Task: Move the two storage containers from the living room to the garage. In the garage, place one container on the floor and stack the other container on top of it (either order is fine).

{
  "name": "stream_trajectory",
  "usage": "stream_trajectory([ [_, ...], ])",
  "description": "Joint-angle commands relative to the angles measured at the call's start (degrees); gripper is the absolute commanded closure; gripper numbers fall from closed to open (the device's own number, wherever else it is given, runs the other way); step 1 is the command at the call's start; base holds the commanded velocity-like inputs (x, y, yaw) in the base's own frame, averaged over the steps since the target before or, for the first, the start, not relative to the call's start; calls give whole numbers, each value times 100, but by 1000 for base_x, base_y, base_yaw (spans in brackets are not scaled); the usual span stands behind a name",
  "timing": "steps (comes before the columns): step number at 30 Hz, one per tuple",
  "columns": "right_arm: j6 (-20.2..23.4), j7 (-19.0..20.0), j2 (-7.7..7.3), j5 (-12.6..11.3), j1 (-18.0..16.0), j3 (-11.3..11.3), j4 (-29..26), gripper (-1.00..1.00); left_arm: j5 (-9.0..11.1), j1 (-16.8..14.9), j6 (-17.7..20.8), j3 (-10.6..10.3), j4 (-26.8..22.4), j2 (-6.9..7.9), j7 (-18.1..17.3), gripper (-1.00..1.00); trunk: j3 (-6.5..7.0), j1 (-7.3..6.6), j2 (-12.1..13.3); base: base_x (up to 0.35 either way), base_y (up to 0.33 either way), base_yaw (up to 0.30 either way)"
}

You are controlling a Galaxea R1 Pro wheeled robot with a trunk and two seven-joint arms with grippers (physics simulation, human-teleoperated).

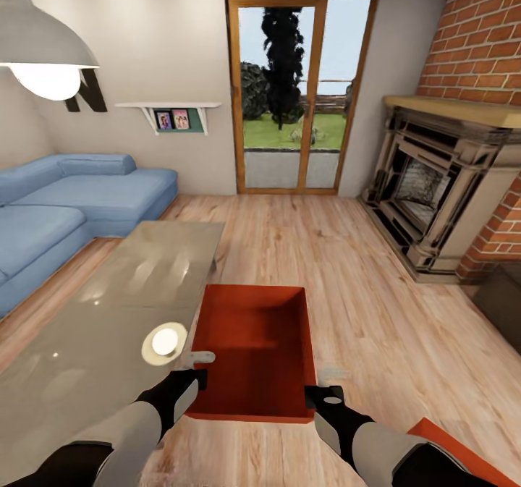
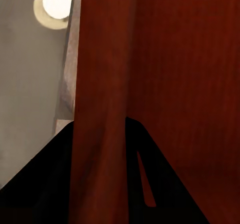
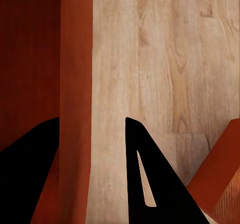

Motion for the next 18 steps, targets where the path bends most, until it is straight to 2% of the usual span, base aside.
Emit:
stream_trajectory([
  [1, -93, -19, 1, 17, -7, -56, -15, 100, -30, -1, 46, 3, 10, 1, 146, 100, -11, 3, -12, 0, 0, 288],
  [18, -96, -19, 1, 14, -7, -55, -14, 100, -30, -1, 55, 3, 10, 1, 146, 100, -11, 3, -12, 0, 0, 288],
])
